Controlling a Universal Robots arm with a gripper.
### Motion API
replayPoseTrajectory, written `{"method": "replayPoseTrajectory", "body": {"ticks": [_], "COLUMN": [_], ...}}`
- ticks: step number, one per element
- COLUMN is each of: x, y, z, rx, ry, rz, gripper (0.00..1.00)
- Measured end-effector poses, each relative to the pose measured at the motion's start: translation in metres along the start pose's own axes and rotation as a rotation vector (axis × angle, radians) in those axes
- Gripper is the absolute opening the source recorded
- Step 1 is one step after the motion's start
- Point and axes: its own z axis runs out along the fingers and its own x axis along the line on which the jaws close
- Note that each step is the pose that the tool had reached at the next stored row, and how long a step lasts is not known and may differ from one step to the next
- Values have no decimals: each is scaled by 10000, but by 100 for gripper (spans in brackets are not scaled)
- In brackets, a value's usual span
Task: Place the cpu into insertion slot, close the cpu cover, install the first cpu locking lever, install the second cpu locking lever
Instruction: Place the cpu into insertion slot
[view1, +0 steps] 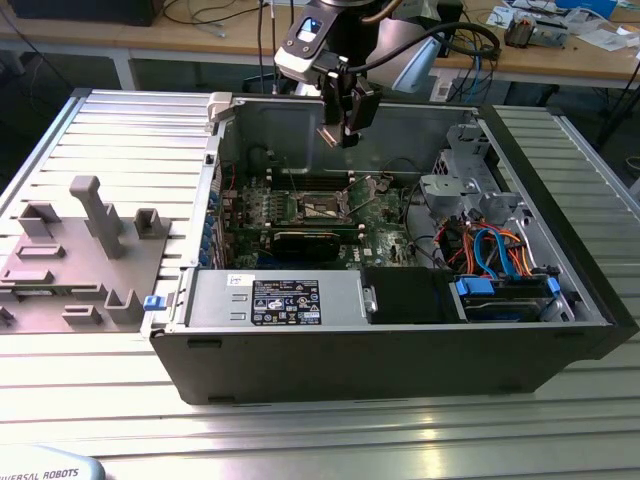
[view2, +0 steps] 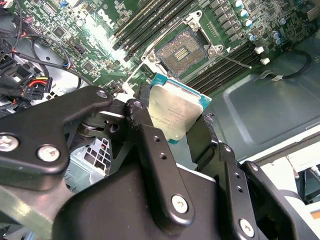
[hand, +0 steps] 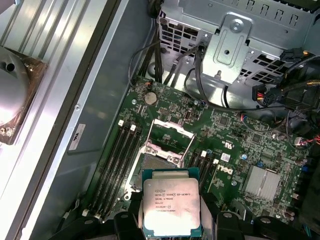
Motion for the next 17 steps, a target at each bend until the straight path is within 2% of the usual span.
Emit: {"method": "replayPoseTrajectory", "body": {"ticks": [17], "x": [0], "y": [0], "z": [0], "rx": [-2], "ry": [-12], "rz": [123], "gripper": [54]}}
